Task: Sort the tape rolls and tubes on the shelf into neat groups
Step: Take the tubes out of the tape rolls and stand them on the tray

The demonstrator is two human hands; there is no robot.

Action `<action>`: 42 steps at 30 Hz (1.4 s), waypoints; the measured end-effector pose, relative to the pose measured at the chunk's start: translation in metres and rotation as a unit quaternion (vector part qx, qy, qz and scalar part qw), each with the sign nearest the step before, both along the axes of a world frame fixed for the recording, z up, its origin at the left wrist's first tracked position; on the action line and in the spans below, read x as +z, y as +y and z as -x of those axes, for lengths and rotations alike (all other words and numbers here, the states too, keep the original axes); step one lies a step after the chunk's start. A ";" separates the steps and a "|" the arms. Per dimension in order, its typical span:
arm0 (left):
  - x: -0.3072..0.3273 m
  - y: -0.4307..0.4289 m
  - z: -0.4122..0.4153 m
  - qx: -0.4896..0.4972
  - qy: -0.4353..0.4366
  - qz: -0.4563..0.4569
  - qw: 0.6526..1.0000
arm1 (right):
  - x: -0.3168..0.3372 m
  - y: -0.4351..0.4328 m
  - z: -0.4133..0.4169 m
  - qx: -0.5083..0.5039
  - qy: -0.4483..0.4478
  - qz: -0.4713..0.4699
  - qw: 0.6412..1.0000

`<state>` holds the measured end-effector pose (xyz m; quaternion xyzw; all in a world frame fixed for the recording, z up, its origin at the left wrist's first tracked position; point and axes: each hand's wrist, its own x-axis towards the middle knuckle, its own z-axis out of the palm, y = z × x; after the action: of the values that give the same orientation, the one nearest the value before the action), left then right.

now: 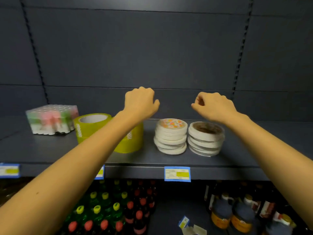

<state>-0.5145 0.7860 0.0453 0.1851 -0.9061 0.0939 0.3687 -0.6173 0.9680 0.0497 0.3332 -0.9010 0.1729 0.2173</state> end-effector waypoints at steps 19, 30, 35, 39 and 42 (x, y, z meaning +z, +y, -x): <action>-0.054 -0.224 -0.400 0.387 -0.035 -0.051 0.920 | -0.040 -0.348 -0.297 0.452 0.034 -0.085 0.887; -0.078 -0.353 -0.569 0.403 -0.059 -0.041 0.912 | -0.060 -0.503 -0.467 0.476 -0.014 -0.082 0.876; -0.076 -0.409 -0.614 0.389 -0.072 -0.049 0.917 | -0.064 -0.559 -0.513 0.463 -0.012 -0.098 0.881; -0.080 -0.453 -0.634 0.375 -0.052 -0.057 0.924 | -0.063 -0.604 -0.530 0.451 -0.015 -0.106 0.886; -0.088 -0.487 -0.644 0.369 -0.048 -0.068 0.926 | -0.064 -0.642 -0.538 0.441 -0.017 -0.118 0.890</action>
<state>0.1290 0.2990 -0.0423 0.5259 -0.7949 0.1703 0.2502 -0.0797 0.3261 -0.0140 0.7161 -0.6790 0.1492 0.0626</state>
